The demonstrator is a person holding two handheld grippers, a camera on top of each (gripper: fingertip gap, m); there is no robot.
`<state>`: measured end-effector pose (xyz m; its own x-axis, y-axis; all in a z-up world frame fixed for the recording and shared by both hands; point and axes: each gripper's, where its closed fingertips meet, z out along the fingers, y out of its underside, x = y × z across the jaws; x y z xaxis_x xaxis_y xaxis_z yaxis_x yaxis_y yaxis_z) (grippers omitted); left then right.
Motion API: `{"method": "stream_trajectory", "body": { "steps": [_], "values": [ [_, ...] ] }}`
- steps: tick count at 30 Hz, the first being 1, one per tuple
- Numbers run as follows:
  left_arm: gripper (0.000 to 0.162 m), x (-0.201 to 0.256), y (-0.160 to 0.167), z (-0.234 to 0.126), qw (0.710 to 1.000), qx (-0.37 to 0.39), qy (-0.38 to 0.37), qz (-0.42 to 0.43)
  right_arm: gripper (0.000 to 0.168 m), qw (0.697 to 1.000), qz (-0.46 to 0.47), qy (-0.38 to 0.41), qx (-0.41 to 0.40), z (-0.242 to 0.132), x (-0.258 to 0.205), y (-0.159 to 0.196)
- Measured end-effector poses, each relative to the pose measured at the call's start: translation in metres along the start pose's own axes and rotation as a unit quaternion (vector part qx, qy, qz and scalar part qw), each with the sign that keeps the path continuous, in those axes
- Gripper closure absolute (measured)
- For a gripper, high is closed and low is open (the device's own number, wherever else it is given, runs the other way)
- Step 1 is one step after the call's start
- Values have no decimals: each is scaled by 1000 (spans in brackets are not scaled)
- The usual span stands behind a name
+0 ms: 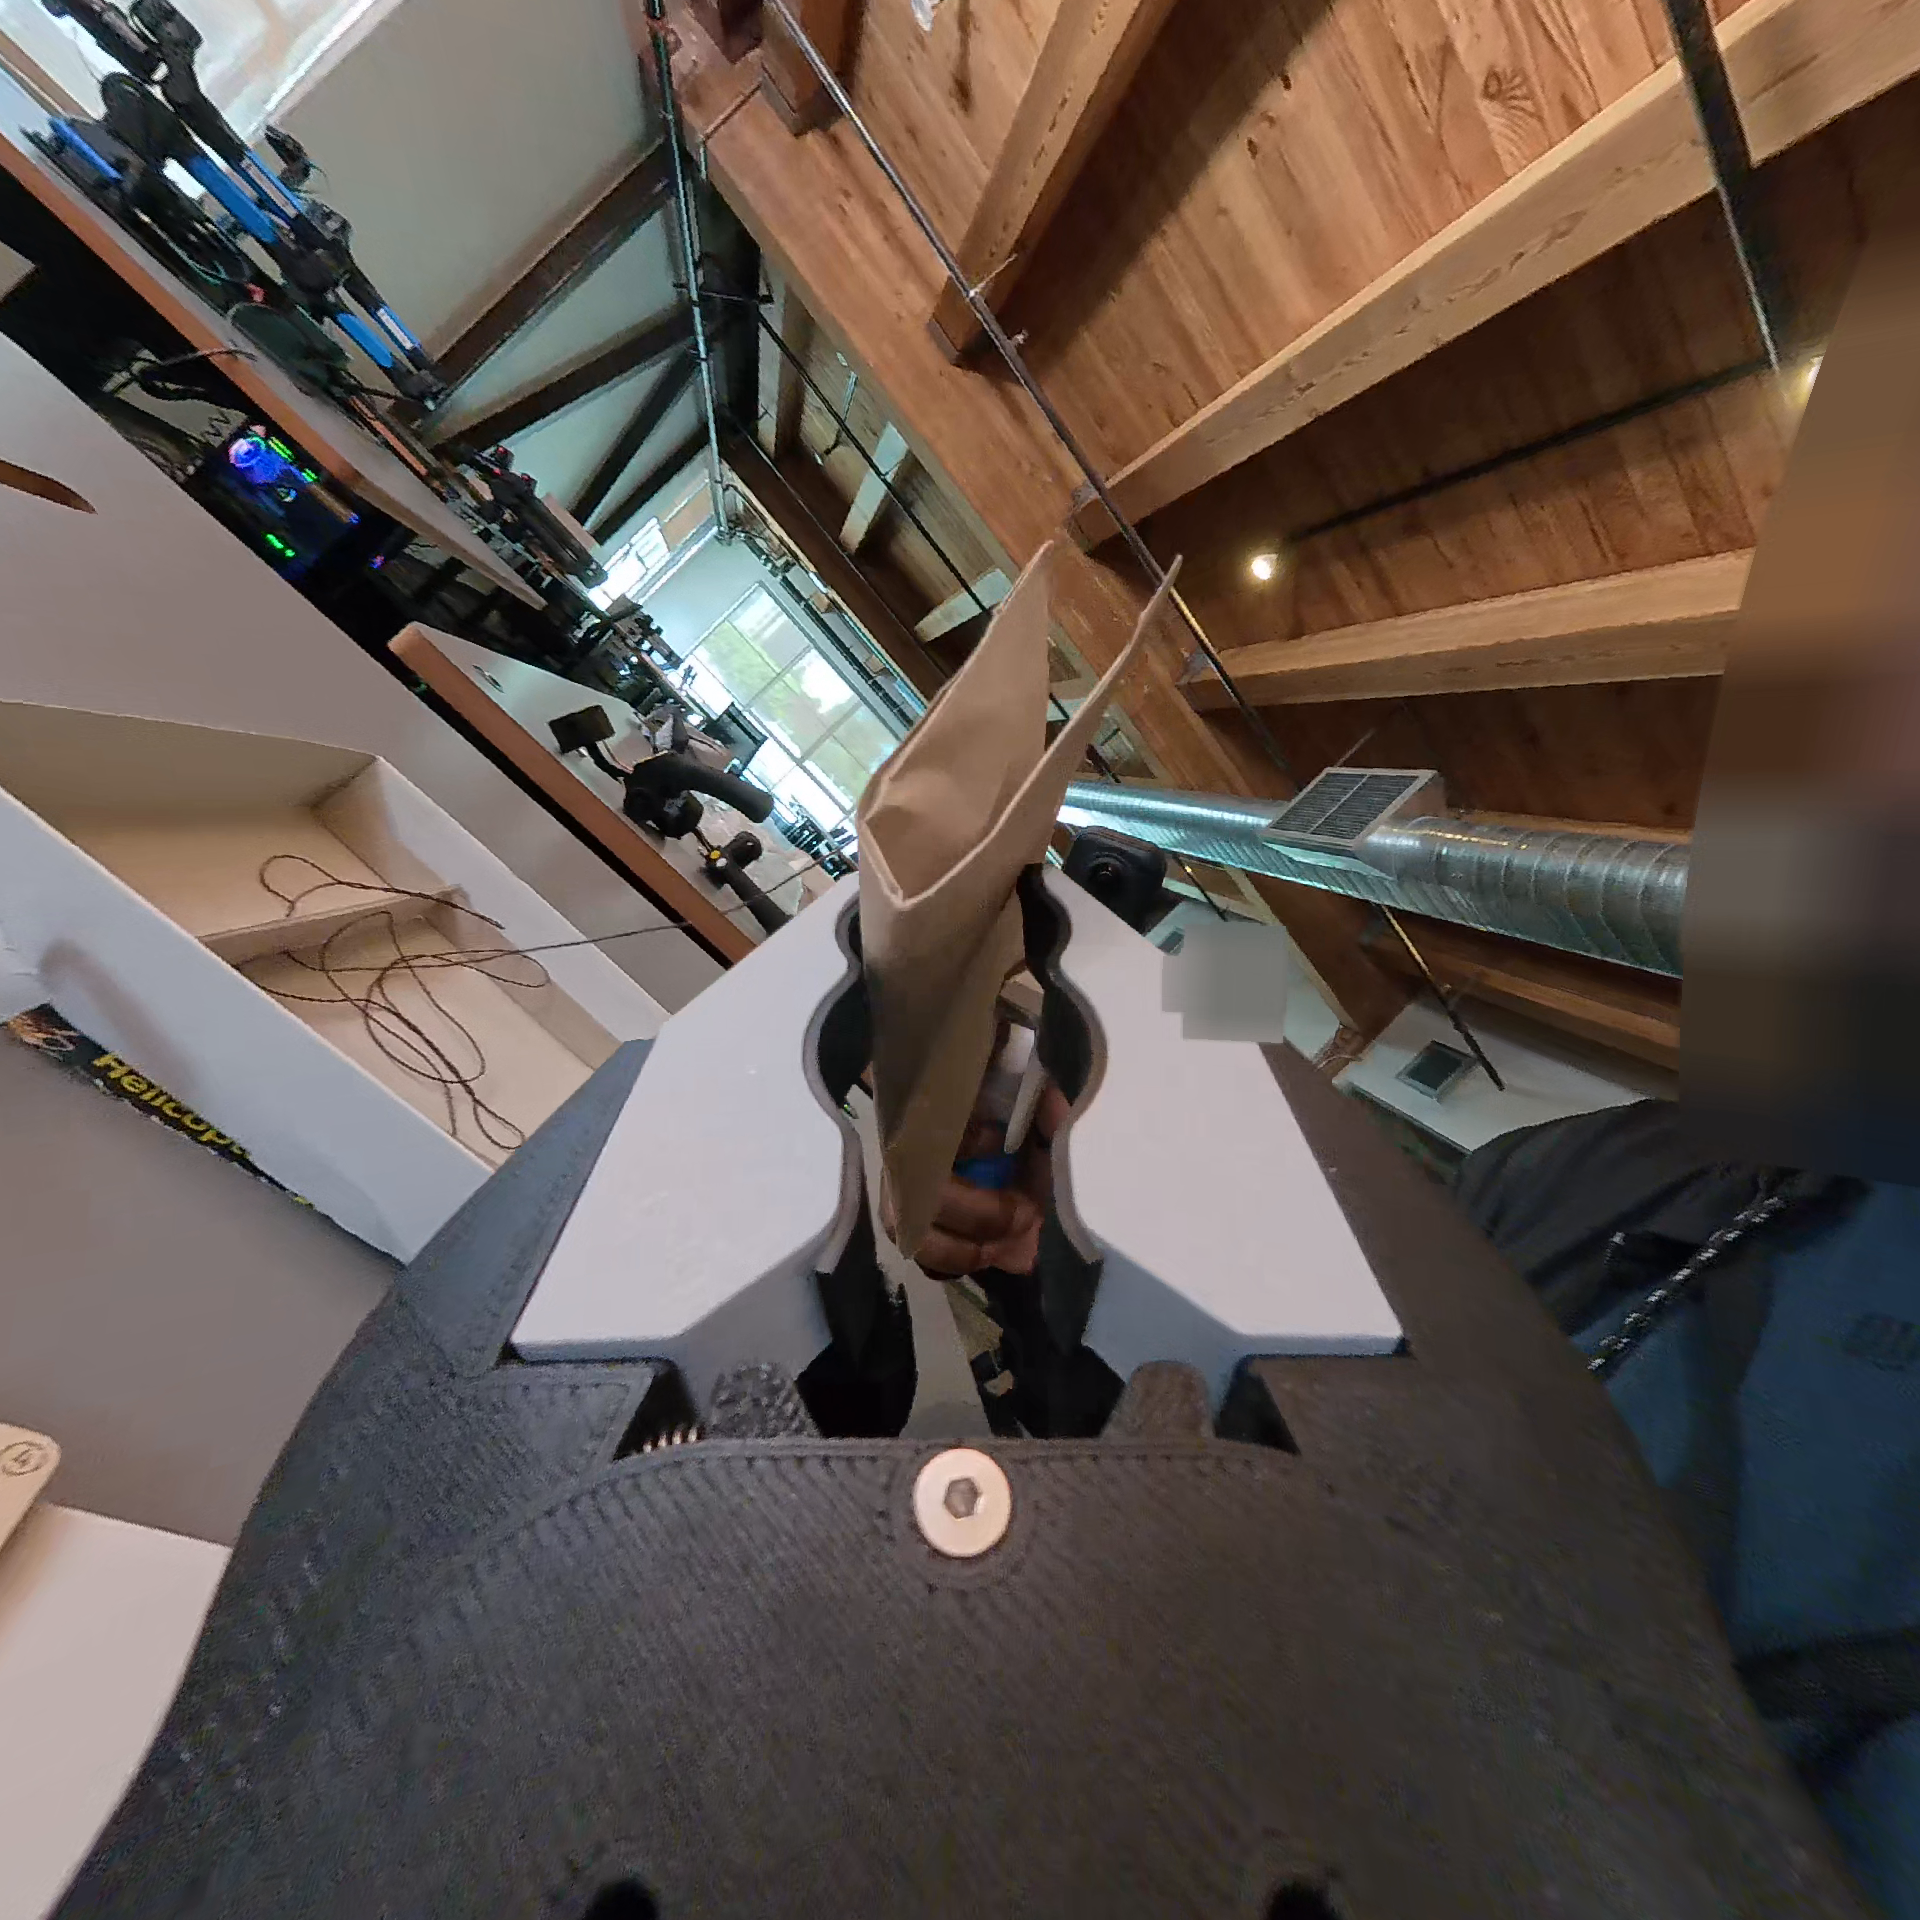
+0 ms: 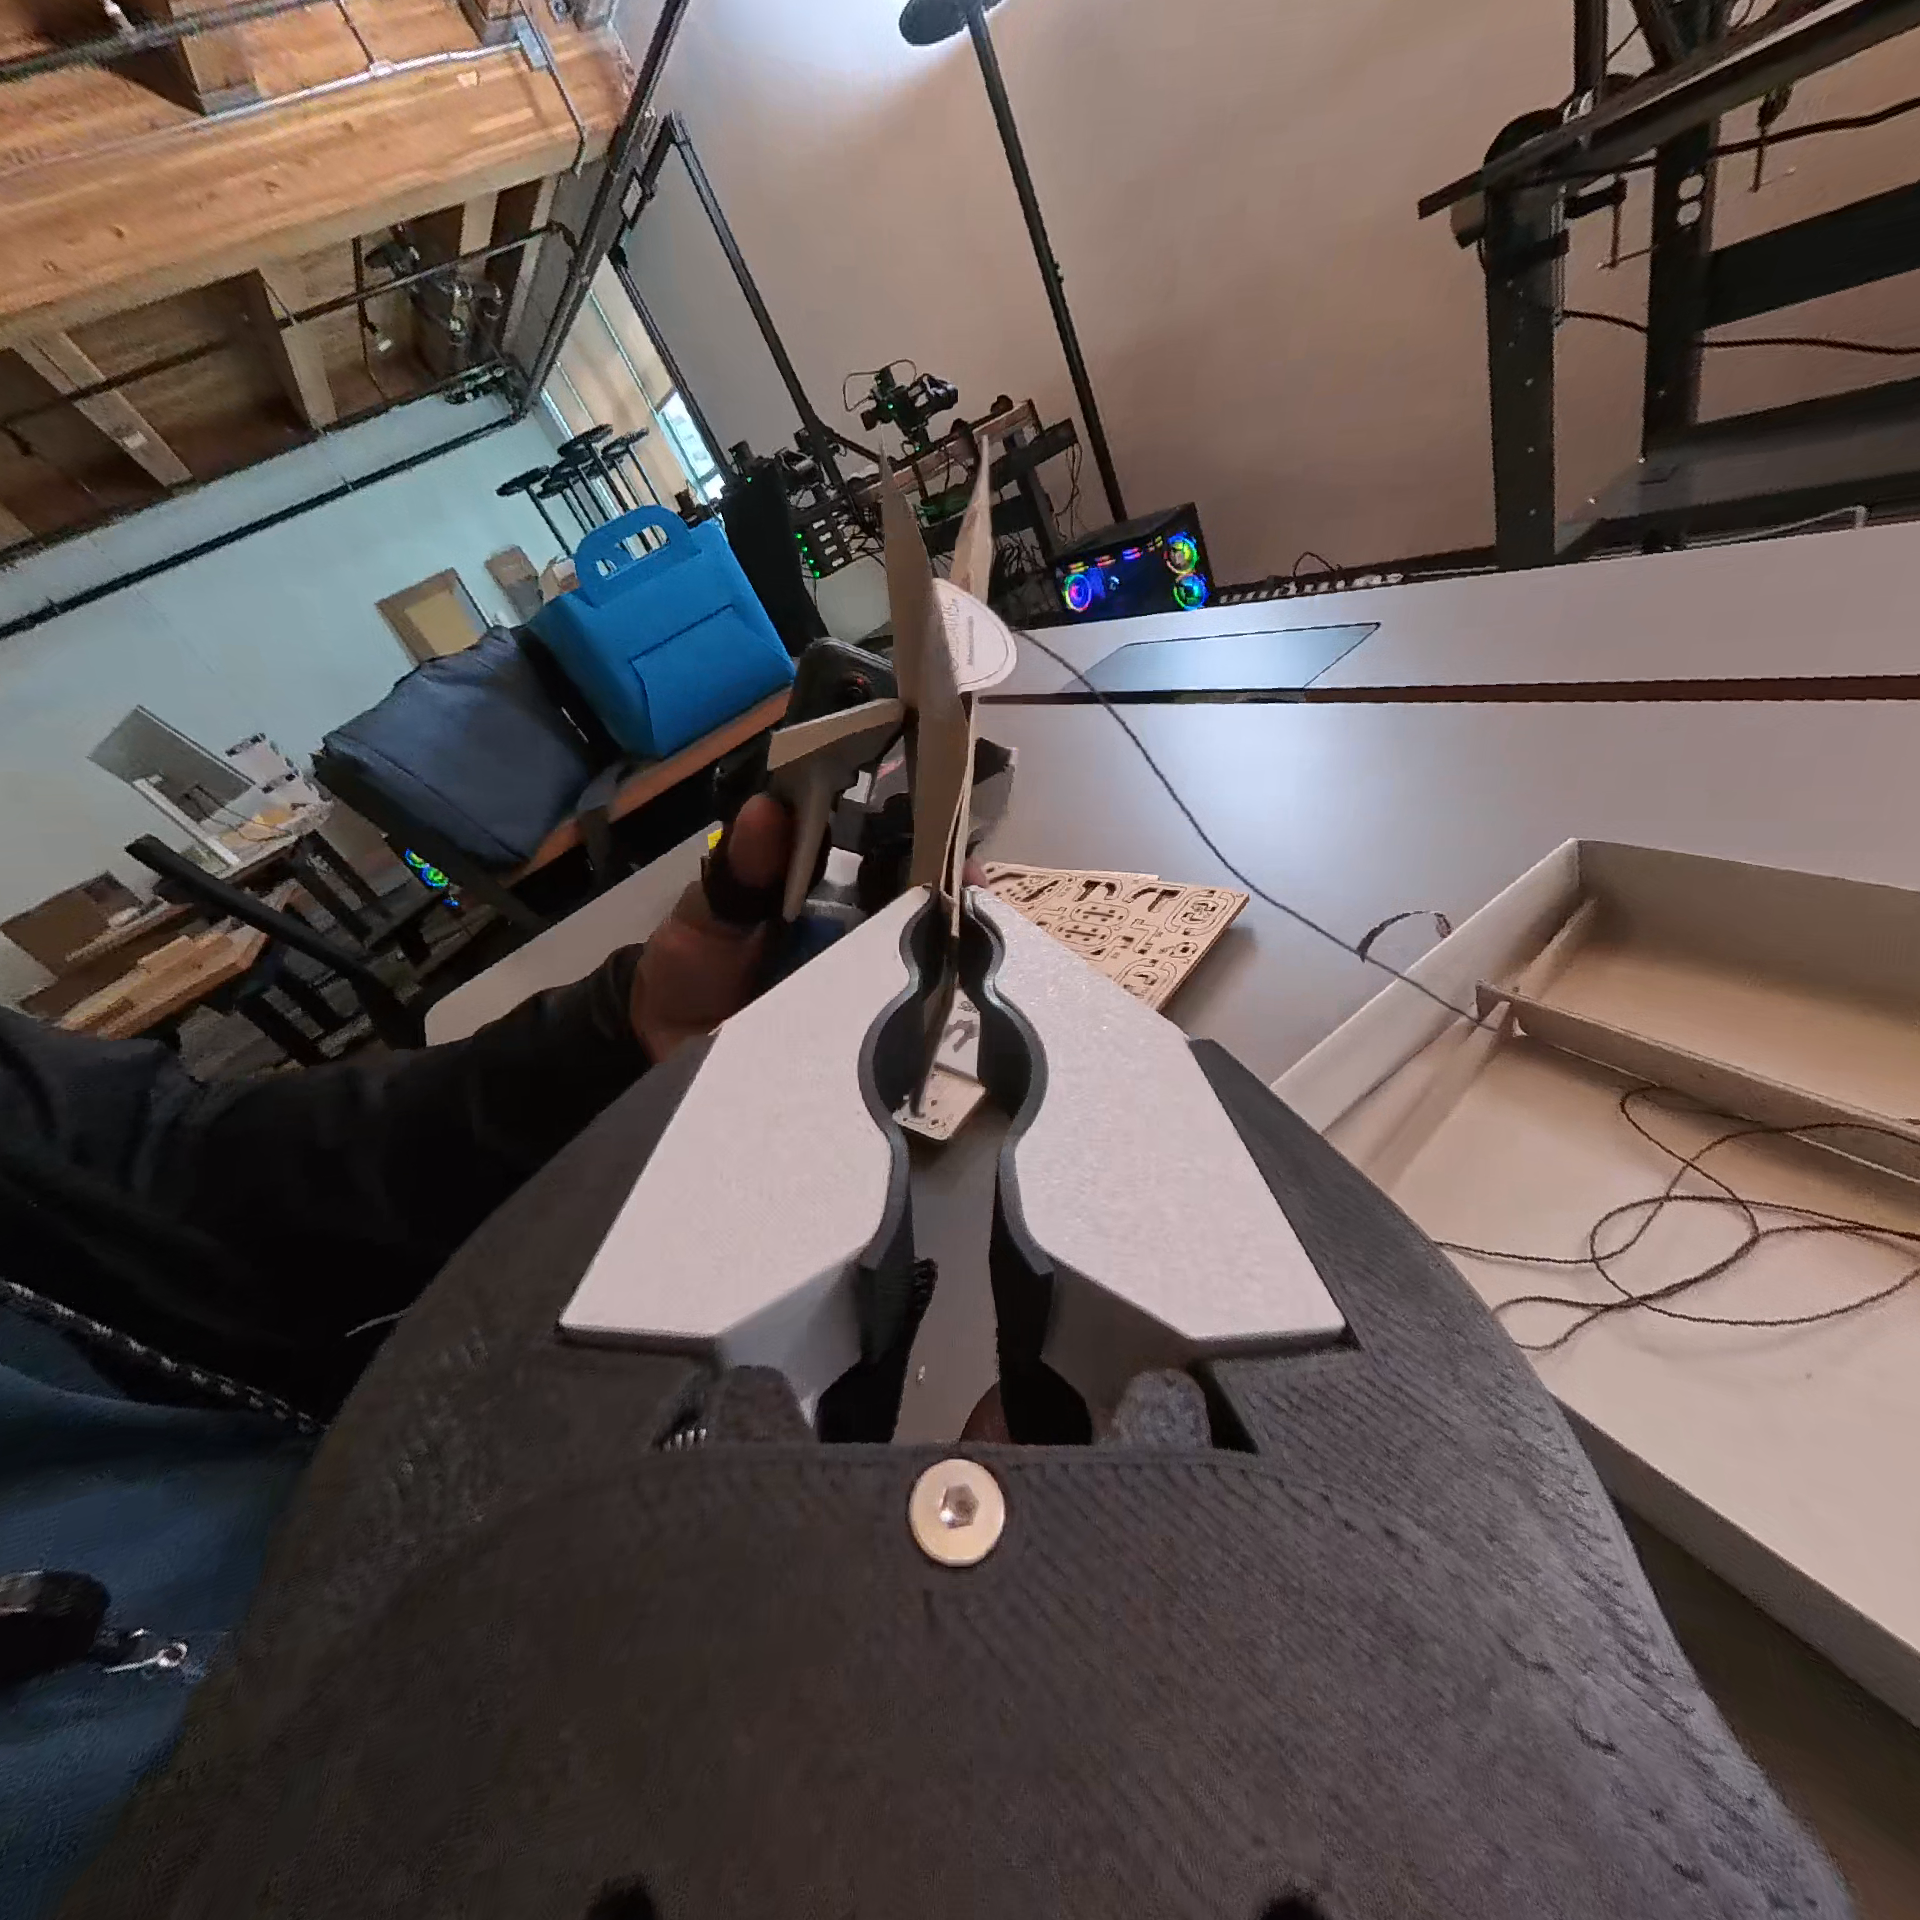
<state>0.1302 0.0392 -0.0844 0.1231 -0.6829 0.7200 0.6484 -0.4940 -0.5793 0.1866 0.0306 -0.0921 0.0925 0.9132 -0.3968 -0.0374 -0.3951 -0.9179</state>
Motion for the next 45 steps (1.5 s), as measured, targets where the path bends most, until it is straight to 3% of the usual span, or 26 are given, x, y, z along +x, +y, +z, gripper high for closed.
{"method": "stream_trajectory", "body": {
  "steps": [5,11,19,21,24,26,28,31,35,39,45],
  "values": [
    [147,5,3,3,998,-16,-5,55,168,1000,9,-10,8,-6,6,3],
    [151,15,13,9,985,-53,-21,162,164,999,31,-27,11,-14,13,10],
    [151,13,14,12,983,-48,-20,175,163,999,38,-32,15,-16,18,12],
    [151,14,11,12,983,-36,-20,177,154,998,47,-33,18,-17,19,12],
    [151,17,-4,12,988,21,-21,152,123,996,74,-44,12,-13,17,17],
    [152,14,-10,12,990,57,-29,128,111,994,97,-57,8,-4,11,23],
    [151,11,-10,15,990,80,-34,106,117,991,116,-62,15,6,6,26],
    [147,8,-3,21,992,86,-34,85,159,989,126,-59,45,15,4,19],
    [131,3,2,20,996,70,-33,54,162,986,151,-52,52,19,11,18],
    [147,1,6,21,994,58,-46,87,162,984,157,-61,53,18,10,19],
    [151,1,7,20,991,54,-43,111,162,985,146,-69,52,15,4,18]
  ]
}}
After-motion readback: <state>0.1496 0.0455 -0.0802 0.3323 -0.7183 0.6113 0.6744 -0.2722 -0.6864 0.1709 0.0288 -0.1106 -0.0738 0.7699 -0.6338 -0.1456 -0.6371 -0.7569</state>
